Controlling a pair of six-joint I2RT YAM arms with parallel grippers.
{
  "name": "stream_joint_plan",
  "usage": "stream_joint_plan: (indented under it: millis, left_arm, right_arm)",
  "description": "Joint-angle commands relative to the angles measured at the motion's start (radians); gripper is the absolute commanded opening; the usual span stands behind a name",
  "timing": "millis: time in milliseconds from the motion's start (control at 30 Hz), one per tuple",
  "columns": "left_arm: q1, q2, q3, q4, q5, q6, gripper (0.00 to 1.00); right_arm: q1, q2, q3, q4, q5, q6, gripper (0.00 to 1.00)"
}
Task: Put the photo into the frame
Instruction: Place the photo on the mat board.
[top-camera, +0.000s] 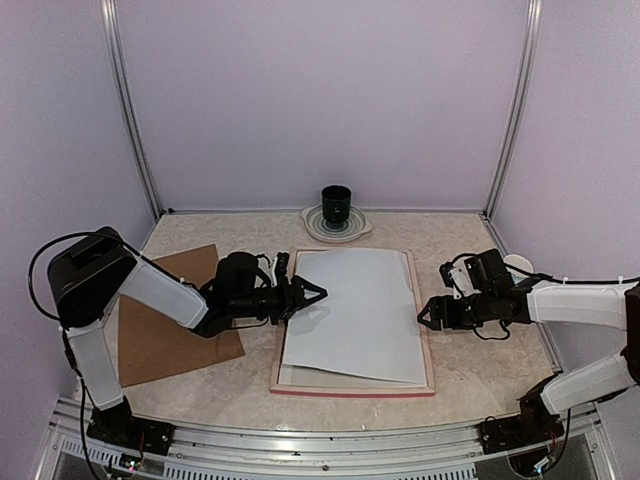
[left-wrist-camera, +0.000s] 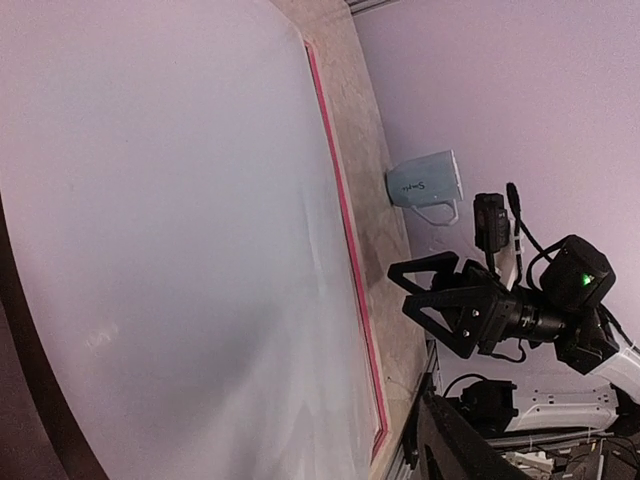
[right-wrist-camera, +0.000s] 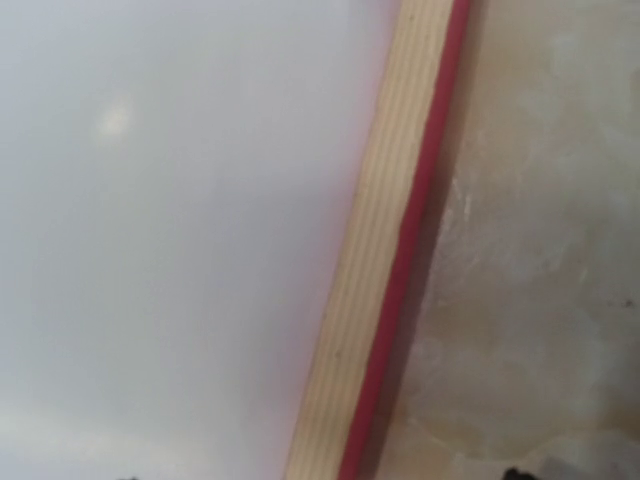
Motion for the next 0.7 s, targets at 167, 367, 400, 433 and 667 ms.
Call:
stream_joint_plan:
  millis: [167,367,400,433,667]
  left_arm:
    - [0.004,-0.056,0.046,-0.135,-0.057,0.114,0.68]
    - [0.002,-0.089,0.074,-0.231,-0.107,0.177,0.79]
    - [0.001,-0.095,0.078,-0.247,-0.117,0.185,0.82]
    - [0.000,-0.100,0.081,-0.260,-0.125,0.192,0.83]
    - [-0.006,-0.121,0.090,-0.335,-0.163,0.214,0.91]
  right_arm:
    - [-0.008,0.009,-0.006,0.017,-0.012,0.010,0.78]
    - [-0.007,0.016,-0.007,0.023,-0.015,0.012,0.78]
    - [-0.007,0.017,-0.008,0.025,-0.015,0.011,0.78]
    - [-0.007,0.017,-0.008,0.024,-0.014,0.012,0.78]
    - [-0.006,0.015,-0.010,0.025,-0.014,0.015,0.78]
